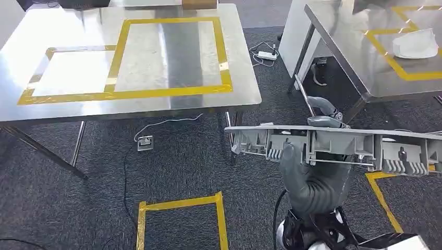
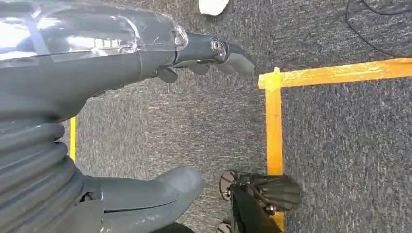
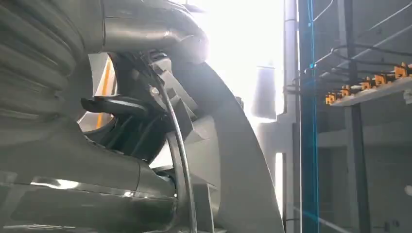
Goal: Take the parts from the cabinet and place them on the table.
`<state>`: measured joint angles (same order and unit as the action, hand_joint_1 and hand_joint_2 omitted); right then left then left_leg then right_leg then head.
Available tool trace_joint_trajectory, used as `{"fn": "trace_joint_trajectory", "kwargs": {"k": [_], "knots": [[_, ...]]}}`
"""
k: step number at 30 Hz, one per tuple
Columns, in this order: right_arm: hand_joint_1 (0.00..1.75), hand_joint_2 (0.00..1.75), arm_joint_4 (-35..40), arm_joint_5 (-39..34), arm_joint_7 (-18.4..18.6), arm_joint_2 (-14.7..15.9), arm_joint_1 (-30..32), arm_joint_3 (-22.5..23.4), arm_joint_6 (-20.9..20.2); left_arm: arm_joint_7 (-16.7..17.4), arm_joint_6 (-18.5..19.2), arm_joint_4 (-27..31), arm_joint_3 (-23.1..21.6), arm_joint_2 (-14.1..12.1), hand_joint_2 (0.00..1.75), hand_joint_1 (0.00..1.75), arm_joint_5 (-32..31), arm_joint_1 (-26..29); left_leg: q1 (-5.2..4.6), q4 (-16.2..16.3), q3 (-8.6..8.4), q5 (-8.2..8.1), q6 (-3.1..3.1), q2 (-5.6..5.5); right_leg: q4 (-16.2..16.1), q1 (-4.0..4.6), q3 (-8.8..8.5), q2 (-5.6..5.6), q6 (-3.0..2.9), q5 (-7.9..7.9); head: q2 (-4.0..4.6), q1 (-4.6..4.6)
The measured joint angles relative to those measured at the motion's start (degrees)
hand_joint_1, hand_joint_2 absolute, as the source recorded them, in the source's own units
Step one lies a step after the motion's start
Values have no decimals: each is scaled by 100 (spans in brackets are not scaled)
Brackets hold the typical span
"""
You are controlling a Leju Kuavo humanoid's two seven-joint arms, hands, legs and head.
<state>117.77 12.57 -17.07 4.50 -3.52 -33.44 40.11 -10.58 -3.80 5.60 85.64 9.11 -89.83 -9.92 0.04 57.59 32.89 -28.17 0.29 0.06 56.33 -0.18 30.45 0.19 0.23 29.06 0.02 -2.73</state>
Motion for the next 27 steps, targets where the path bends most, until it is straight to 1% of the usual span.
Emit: {"fn": "trace_joint_trajectory", "kwargs": {"k": [12, 27], "knots": [[175, 175, 2, -2, -7, 2, 25, 2, 0, 7, 0, 0, 0, 0, 175, 0, 0, 0, -2, 0, 0, 0, 1, 0, 0, -1, 0, 4, 0, 0, 0, 2], [175, 175, 2, -15, -15, 0, 44, 4, 0, -98, -48, 0, 0, 0, 175, 0, 0, 0, -5, 0, 0, 0, 1, 1, 0, -4, 0, 4, 0, 0, 0, -4]]}}
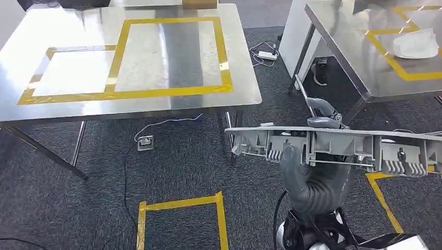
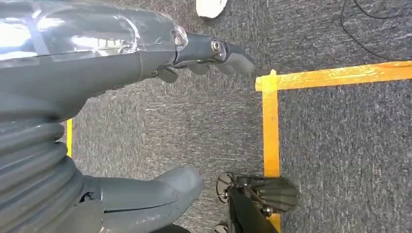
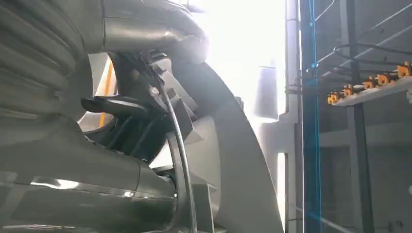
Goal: Take the parts from the cabinet and place them on the table.
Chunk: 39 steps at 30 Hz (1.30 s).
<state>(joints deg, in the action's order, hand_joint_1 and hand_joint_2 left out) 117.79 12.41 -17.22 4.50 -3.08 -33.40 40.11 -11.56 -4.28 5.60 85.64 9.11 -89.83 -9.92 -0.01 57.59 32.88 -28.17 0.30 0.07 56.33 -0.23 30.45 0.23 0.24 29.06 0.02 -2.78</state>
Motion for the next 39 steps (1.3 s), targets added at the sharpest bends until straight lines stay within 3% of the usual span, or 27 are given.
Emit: {"fn": "trace_joint_trajectory", "kwargs": {"k": [6, 14, 16, 18, 20, 21, 22, 23, 24, 26, 28, 29, 31, 33, 36, 37, 38, 39], "knots": [[175, 175, 0, -4, -7, 0, 0, 0, 0, -7, 9, 0, 0, 0, 175, 0, 0, 0, -2, 0, 0, 0, 0, 0, 0, -3, 0, 0, 0, 0, 0, 4], [175, 175, 0, -48, -33, 2, -2, 0, 0, 11, 44, 0, 0, -15, 175, 0, 0, 0, -52, 35, 6, -51, 105, 2, -30, -46, -39, 7, 113, -5, 0, 31], [175, 175, 2, -50, -42, 2, -3, 0, 0, 11, 46, 0, 0, -15, 175, 0, 0, 0, -13, -25, -77, -62, 169, -3, 70, -45, -64, 1, 169, -38, 0, 33], [175, 175, 4, -50, -46, 2, -14, -2, 0, 11, 50, 0, 0, -9, 175, 0, -2, -3, 16, -89, -194, -68, 198, 2, 418, -49, 79, -10, 206, 163, 0, -15], [175, 175, 2, -52, -55, 2, -6, 0, 0, 11, 50, 0, 0, -9, 175, 0, -2, -3, 8, -87, -222, -87, 219, 6, 1264, -67, 547, -12, 239, 571, 0, -81], [175, 175, 0, -54, -55, 4, 7, 0, 0, 11, 50, 0, 2, -7, 175, 0, -2, 0, 0, -84, -228, -101, 226, 6, 1621, -69, 777, -12, 254, 689, 0, -90], [175, 175, -2, -54, -55, 4, 12, 0, 0, 11, 50, 2, 2, -9, 175, 0, -2, 5, -4, -82, -242, -121, 221, 4, 1756, -70, 908, -12, 256, 679, 0, -103], [175, 175, -2, -54, -55, 4, 13, 0, 0, 11, 50, 0, 2, -7, 175, 0, 0, 11, -5, -82, -273, -142, 206, 0, 1646, -70, 903, -11, 245, 531, 0, -114], [175, 175, -2, -54, -55, 4, 11, 0, 0, 11, 50, 0, 2, -7, 175, 0, -2, 13, -5, -81, -318, -176, 192, -4, 1343, -69, 797, -11, 225, 275, 0, -129], [175, 175, -2, -54, -55, 7, 11, 0, 0, 11, 50, 0, 2, 0, 175, 0, 0, 13, -5, -86, -434, -258, 150, -8, 322, -67, 406, -10, 164, -402, 0, -173], [175, 175, -2, -54, -57, 7, -4, 0, 0, 13, 52, 2, 2, 4, 175, 0, -2, 4, -11, -83, -419, -300, 87, -2, 103, 6, 401, 3, 89, -28, 0, -162], [175, 175, 2, -54, -59, 11, 18, 0, -2, 20, 52, 0, 2, 9, 175, 0, -2, 5, -13, -88, -422, -332, 37, 7, 123, 8, 358, -10, 4, -223, 0, -197], [175, 175, 0, -54, -59, 18, 26, 2, 0, 17, 52, 0, 2, 13, 175, 0, -2, 16, -22, -44, -523, -343, -19, 15, 104, -4, 285, -12, -61, -185, 0, -146], [175, 175, 4, -50, -59, 17, 8, 0, 0, 11, 50, 0, 2, 7, 175, 0, -2, -1, -3, 308, -376, -427, -67, -4, 43, -44, 154, -4, -108, -168, 0, -107], [175, 175, 0, -52, -59, 17, 12, 2, 0, 13, 52, -2, 2, 7, 175, 0, -2, -2, 47, 1495, 410, -909, -139, -14, 43, -34, 88, 1, -146, -70, 0, 20], [175, 175, 0, -54, -59, 20, 15, 2, 0, 15, 50, -2, 2, 7, 175, 0, -2, 11, 54, 1685, 610, -966, -153, -13, 46, -34, 50, -6, -144, -28, 0, 29], [175, 175, -2, -59, -59, 20, 17, 2, 0, 20, 50, 0, 2, 7, 175, 0, -2, 23, 61, 1629, 686, -859, -173, -11, 48, -37, -12, -20, -130, 18, 0, 46], [175, 175, -2, -63, -59, 20, 17, 2, 0, 22, 50, -2, 2, 4, 175, 0, -2, 28, 68, 1378, 654, -628, -180, -9, 48, -41, -86, -25, -110, 73, 0, 63]]}}
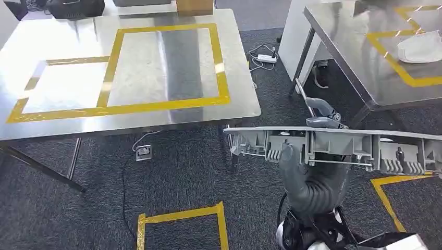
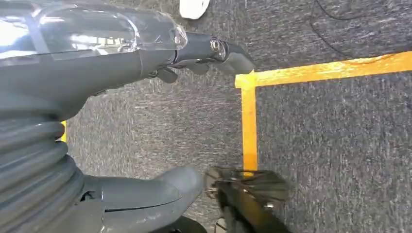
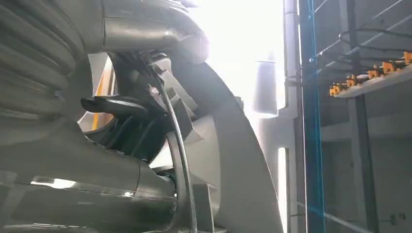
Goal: Take the parts from the cabinet and place them on the table.
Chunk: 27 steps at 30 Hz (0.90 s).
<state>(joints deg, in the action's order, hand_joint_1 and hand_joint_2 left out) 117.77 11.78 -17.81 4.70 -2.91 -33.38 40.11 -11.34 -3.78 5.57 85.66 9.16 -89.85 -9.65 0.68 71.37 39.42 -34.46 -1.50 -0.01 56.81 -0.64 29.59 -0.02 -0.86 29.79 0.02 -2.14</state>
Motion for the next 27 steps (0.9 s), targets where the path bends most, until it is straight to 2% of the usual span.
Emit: {"fn": "trace_joint_trajectory", "kwargs": {"k": [2, 3, 4, 5, 6, 8, 9, 10, 12, 13, 14, 15, 16, 17, 18, 19, 20, 21, 22, 23, 24, 25, 27], "knots": [[175, 175, 0, 0, 0, 0, -2, 2, 0, 7, 0, 2, 2, -9, 175, 0, 0, 0, 14, -897, -260, 709, 19, 11, 5, -11, -181, 2, 48, 131, 0, 28], [175, 175, 0, 0, -2, 0, 0, 2, 0, 11, 0, 2, 0, -9, 175, 0, 0, 13, 13, -1089, -334, 859, 17, 10, 2, -12, -192, 8, 83, 192, 0, 48], [175, 175, -7, -2, -4, 2, -15, 0, 0, 24, 0, 0, -2, -7, 175, 0, -2, -3, -28, -1203, -235, 705, 65, 45, 24, 6, -205, -6, 124, 218, 0, 87], [175, 175, -2, -9, -4, -2, -17, -2, 0, 28, 0, 2, -2, -9, 175, 0, -7, 0, -33, -1134, -269, 789, 162, 47, 15, 11, -177, -14, 163, 234, 0, 105], [175, 175, -4, -26, -4, 0, -9, -2, 0, 33, 0, 2, 0, -11, 175, 0, -7, 13, -42, -1158, -269, 724, 206, 42, 24, 8, -219, -15, 187, 251, 0, 57], [175, 175, 2, -28, -7, 0, -17, 0, 0, 35, 0, 2, 2, -7, 175, 0, -6, 21, -12, -1183, -378, 711, 257, 20, 55, 2, -234, -9, 227, 279, 0, 70], [175, 175, 2, -33, -7, 2, -20, -2, 0, 33, 0, 4, 2, -15, 175, 0, -7, 15, -12, -1200, -449, 674, 307, 23, 283, -3, -165, -6, 247, 291, 0, 22], [175, 175, 2, -33, -9, 2, -36, -4, 0, 31, 0, 4, 2, -13, 175, 0, -7, 4, -16, -1202, -493, 637, 339, 24, 678, -6, 48, -6, 268, 377, 0, -24], [175, 175, 0, -37, -9, 4, -26, -4, 0, 31, 0, 4, 2, -9, 175, 0, -7, 3, -41, -1201, -576, 553, 364, 30, 1572, -1, 638, -4, 293, 739, 0, -99], [175, 175, 0, -39, -9, 7, -22, -4, 0, 31, 0, 4, 2, -11, 175, 0, -7, 8, -58, -1201, -623, 506, 371, 33, 1822, 8, 855, -3, 286, 890, 0, -105], [175, 175, -2, -39, -9, 7, -19, -4, 0, 31, -2, 4, 2, -11, 175, 0, -7, 13, -79, -1201, -683, 462, 378, 33, 1860, 15, 971, -3, 261, 889, 0, -138], [175, 175, -4, -39, -9, 7, -21, -4, 0, 31, -2, 4, 2, -13, 175, 0, -7, 13, -107, -1202, -757, 406, 387, 32, 1686, 30, 985, -4, 210, 723, 0, -164], [175, 175, -4, -39, -9, 7, -21, -4, 0, 31, -2, 4, 2, -11, 175, 0, -7, 11, -141, -1206, -851, 348, 399, 27, 1305, 57, 903, -7, 137, 385, 0, -190], [175, 175, -4, -39, -9, 7, -21, -4, 0, 31, -2, 4, 2, -9, 175, 0, -7, 8, -171, -1211, -938, 296, 397, 29, 859, 106, 790, -10, 38, -8, 0, -217], [175, 175, -4, -39, -9, 7, -22, -2, 0, 31, 0, 4, 2, 11, 175, 0, -7, 9, -172, -1224, -961, 244, 401, 38, 415, 198, 711, -11, -104, -428, 0, -214], [175, 175, -9, -39, -9, 7, -18, -2, 0, 33, 0, 4, 2, 33, 175, 0, -7, -3, -186, -1220, -1003, 216, 377, 43, 466, 235, 738, -18, -184, -268, 0, -122], [175, 175, -15, -39, -9, 4, -25, -2, 0, 33, -2, 7, 2, 28, 175, 0, -7, -10, -147, -1237, -964, 203, 351, 26, 293, 242, 674, -32, -229, -243, 0, -112], [175, 175, -7, -35, -9, 7, -15, -4, 0, 33, -2, 4, 2, 39, 175, 0, -7, -9, -130, -1254, -1004, 207, 314, 51, 234, 259, 657, -21, -214, -336, 0, -162], [175, 175, -7, -35, -9, 4, -5, -2, 0, 35, -2, 4, 2, 39, 175, 0, -7, -4, -132, -1212, -1037, 269, 279, 46, 147, 273, 610, -21, -240, -324, 0, -184], [175, 175, -4, -37, -9, 4, -3, -2, 0, 33, -2, 2, 2, 46, 175, 0, -7, -9, -147, -1211, -1071, 267, 262, 31, 41, 213, 458, -24, -230, -352, 0, -203], [175, 175, 0, -35, -9, 0, -5, -4, 0, 33, -11, 2, 2, 41, 175, 0, -7, -9, -143, -1106, -1067, 190, 238, -13, -58, 181, 330, 5, -210, -363, 0, -221], [175, 175, 0, -37, -9, -4, -16, -4, 0, 33, -13, 0, 2, 44, 175, 0, -7, -19, -119, -876, -948, 105, 185, -31, -99, 163, 266, 7, -212, -360, 0, -162], [175, 175, 0, -39, -9, -7, -15, -4, 0, 33, -15, 0, 2, 39, 175, 0, -7, -30, -51, -123, -427, -205, 93, -40, -107, 119, 231, 13, -177, -309, 0, -105]]}}
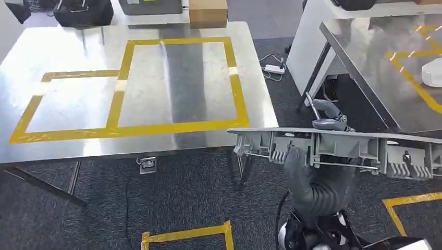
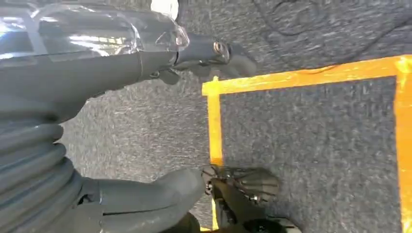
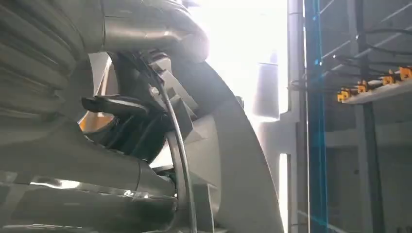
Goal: Take the parts from the cabinet and place them on the table.
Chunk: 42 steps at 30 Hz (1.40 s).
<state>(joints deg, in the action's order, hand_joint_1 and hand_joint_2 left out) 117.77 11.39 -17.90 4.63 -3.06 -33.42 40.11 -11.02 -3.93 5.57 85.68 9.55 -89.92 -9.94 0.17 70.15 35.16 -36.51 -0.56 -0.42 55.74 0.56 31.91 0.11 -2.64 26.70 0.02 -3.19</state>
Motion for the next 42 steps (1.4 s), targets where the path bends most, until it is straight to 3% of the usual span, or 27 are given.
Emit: {"fn": "trace_joint_trajectory", "kwargs": {"k": [1, 2, 3, 4, 6, 7, 8, 9, 10, 12, 14, 16, 17, 18, 19, 20, 21, 22, 23, 24, 25, 26, 27, 28, 32, 42], "knots": [[175, 175, -2, 0, 0, 0, 10, 0, 0, 2, 0, 0, 0, -4, 175, 0, 0, 10, 36, 299, 244, -140, -47, 3, 3, -27, -26, -1, 32, 38, 0, 15], [175, 175, -2, 0, 0, 0, 12, 0, 0, 2, 0, 0, 0, -11, 175, 0, 0, 23, 71, 395, 395, -128, -100, 12, 13, -59, -57, -8, 71, 77, 0, 28], [175, 175, -4, 0, 0, -2, 13, 0, 0, 2, 0, 0, 0, -24, 175, 0, 0, 32, 108, 253, 419, 65, -163, 28, 29, -97, -105, -17, 113, 132, 0, 53], [175, 175, -4, -2, 0, -4, 14, 0, 0, 2, 0, 0, 0, -35, 175, 0, 0, 33, 147, -73, 334, 359, -208, 40, 52, -135, -163, -24, 161, 190, 0, 77], [175, 175, -4, 0, 0, -11, 12, 2, 0, 2, 0, 2, 0, -48, 175, 0, 0, 32, 232, -960, 79, 1030, -319, 82, 146, -212, -270, -20, 282, 348, 0, 107], [175, 175, -9, 0, -4, -9, 17, 2, 0, 7, 0, 0, 0, -35, 175, 0, -2, 33, 160, -918, 106, 857, -334, 81, 185, -206, -294, -29, 339, 399, 0, 187], [175, 175, -18, -2, -11, -11, 12, 4, 0, 4, 0, 2, -2, -39, 175, 0, 0, 27, 158, -947, 120, 702, -161, 147, 232, -198, -223, -33, 396, 439, 0, 267], [175, 175, -17, -5, -11, -11, 7, -2, -2, 2, 0, 2, 0, -48, 175, 0, -2, 42, 148, -922, 117, 838, -68, 124, 244, -195, -229, -25, 436, 481, 0, 190], [175, 175, -22, -5, -11, -11, 24, -2, -2, 7, 0, 2, 0, -55, 175, 0, -2, 49, 141, -918, 109, 795, -12, 125, 235, -203, -278, -26, 462, 481, 0, 149], [175, 175, -15, -5, -13, -11, 5, 7, 0, 4, -2, 2, 2, -44, 175, 0, 0, 43, 159, -928, 19, 788, 35, 89, 306, -223, -273, -14, 512, 480, 0, 129], [175, 175, -15, -5, -13, -11, 5, 2, 0, 0, 0, 4, 0, -46, 175, 0, -2, 33, 152, -951, -73, 726, 115, 89, 1002, -216, 88, -14, 540, 628, 0, 13], [175, 175, -20, -5, -13, -11, 10, 2, 0, 0, 0, 4, 2, -46, 175, 0, 0, 36, 114, -951, -137, 655, 149, 85, 1784, -209, 617, -13, 534, 1004, 0, -72], [175, 175, -24, -5, -13, -11, 14, 2, 0, 2, 0, 4, 2, -46, 175, 0, 0, 40, 88, -951, -174, 618, 160, 80, 1968, -201, 795, -12, 515, 1112, 0, -103], [175, 175, -31, -5, -13, -11, 14, 4, 0, 0, 0, 4, 2, -50, 175, 0, 0, 41, 61, -951, -234, 572, 165, 73, 1925, -179, 863, -13, 474, 1058, 0, -135], [175, 175, -31, -5, -13, -11, 14, 2, 0, 0, -2, 4, 2, -50, 175, 0, 0, 39, 30, -956, -301, 526, 179, 63, 1681, -142, 827, -15, 403, 833, 0, -151], [175, 175, -31, -5, -13, -11, 14, 2, 0, 0, -2, 4, 2, -50, 175, 0, 0, 37, 0, -964, -380, 483, 185, 60, 1275, -90, 715, -16, 304, 475, 0, -175], [175, 175, -31, -5, -13, -11, 12, 4, 0, 0, -2, 2, 2, -46, 175, 0, 0, 37, -26, -986, -453, 441, 191, 60, 829, -19, 582, -18, 169, 85, 0, -203], [175, 175, -28, -5, -13, -9, 10, 2, 0, 0, 0, 2, 2, -26, 175, 0, -2, 47, 1, -1018, -470, 416, 196, 64, 583, 60, 504, -12, 13, -72, 0, -205], [175, 175, -33, -11, -13, -9, 12, 7, 0, 0, -2, 4, 2, -15, 175, 0, 0, 24, -21, -1042, -498, 403, 170, 32, 583, 68, 537, -15, -36, 215, 0, -85], [175, 175, -26, -9, -13, -11, 12, 2, 0, 0, -2, 2, 2, -15, 175, 0, 0, 23, -8, -1055, -473, 391, 130, 51, 412, 84, 435, -15, -92, 129, 0, -134], [175, 175, -20, -11, -13, -9, 21, 2, 0, 0, 0, 2, 2, -15, 175, 0, -2, 27, -13, -1001, -486, 418, 112, 75, 361, 82, 403, -4, -47, -6, 0, -166], [175, 175, -28, -29, -7, -11, 22, 4, 0, -6, 0, 2, 2, -28, 175, 0, -2, 34, -23, -1015, -527, 411, 149, 64, 333, 44, 373, -10, 328, -18, 0, -157], [175, 175, -28, -52, 9, -11, 14, 9, 0, -18, 0, 2, 0, -26, 175, 0, -2, 26, -20, -1045, -546, 383, 149, 79, 342, 40, 367, -13, 382, -33, 0, -110], [175, 175, -28, -74, 17, -11, 13, 9, 0, -39, -2, 2, 0, -26, 175, 0, -2, 19, -19, -1072, -562, 361, 142, 69, 343, 46, 363, -13, 305, 6, 0, -96], [175, 175, -31, -118, 9, -9, 13, 7, 0, -81, -2, 2, 0, -33, 175, 0, -2, 15, -25, -1153, -605, 336, 128, 55, 340, 42, 363, -2, 265, 38, 0, -72], [175, 175, -28, -79, 67, 11, -28, 2, 0, -98, -4, 2, -2, -37, 175, 0, -2, 15, -26, -1183, -619, 337, 126, 58, 339, 37, 337, -2, 244, 50, 0, -11]]}}
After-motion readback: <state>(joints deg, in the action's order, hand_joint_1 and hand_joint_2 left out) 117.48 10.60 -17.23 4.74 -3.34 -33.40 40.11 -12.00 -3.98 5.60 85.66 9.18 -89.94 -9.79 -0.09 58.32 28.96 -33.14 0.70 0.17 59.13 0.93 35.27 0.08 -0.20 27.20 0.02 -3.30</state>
